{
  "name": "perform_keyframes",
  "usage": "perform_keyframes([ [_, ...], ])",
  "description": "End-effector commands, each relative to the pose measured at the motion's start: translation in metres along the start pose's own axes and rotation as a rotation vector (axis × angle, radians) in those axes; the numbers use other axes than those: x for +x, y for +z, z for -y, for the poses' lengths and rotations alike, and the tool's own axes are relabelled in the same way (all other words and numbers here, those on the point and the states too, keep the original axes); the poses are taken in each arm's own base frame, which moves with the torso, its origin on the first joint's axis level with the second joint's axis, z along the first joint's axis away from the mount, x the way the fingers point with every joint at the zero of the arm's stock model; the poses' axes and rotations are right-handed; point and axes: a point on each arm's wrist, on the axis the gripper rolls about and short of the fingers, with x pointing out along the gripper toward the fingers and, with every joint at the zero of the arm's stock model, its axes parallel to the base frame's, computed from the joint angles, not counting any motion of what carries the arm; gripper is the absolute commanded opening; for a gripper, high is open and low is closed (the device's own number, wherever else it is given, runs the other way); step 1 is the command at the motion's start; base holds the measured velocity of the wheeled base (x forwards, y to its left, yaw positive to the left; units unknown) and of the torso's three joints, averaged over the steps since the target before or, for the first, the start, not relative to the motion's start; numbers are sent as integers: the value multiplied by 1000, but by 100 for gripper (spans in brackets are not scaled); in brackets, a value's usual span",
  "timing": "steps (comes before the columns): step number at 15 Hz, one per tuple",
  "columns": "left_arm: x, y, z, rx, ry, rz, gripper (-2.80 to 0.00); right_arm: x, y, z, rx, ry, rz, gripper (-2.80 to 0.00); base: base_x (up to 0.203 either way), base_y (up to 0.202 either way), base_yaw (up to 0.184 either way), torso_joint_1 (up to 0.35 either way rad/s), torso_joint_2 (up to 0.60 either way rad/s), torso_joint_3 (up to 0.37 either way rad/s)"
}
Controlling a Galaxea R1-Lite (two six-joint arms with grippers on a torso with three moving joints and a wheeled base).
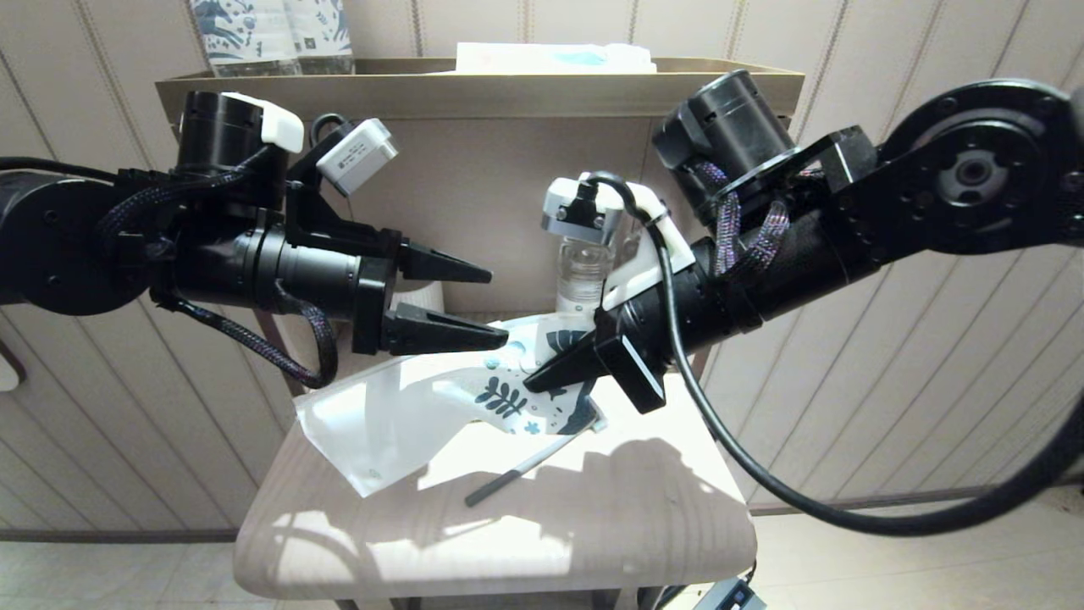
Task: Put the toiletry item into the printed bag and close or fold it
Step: Open the storage bag
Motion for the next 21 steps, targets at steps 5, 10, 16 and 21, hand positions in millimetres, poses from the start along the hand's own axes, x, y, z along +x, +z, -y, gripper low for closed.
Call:
perform_keyframes([
  [5, 1, -4, 0, 22, -7, -4, 0, 2, 1, 3, 1, 0, 2, -280, 0, 0, 0, 0, 0, 0],
  [10, 1, -4, -1, 26, -7, -5, 0, 2, 1, 4, 1, 0, 2, -280, 0, 0, 0, 0, 0, 0],
  [16, 3, -6, -2, 22, -8, -8, 0, 1, 3, 4, -2, -4, 8, -280, 0, 0, 0, 0, 0, 0],
  [21, 3, -6, -2, 22, -9, -9, -280, 1, 2, 6, -1, -6, 8, -280, 0, 0, 0, 0, 0, 0],
])
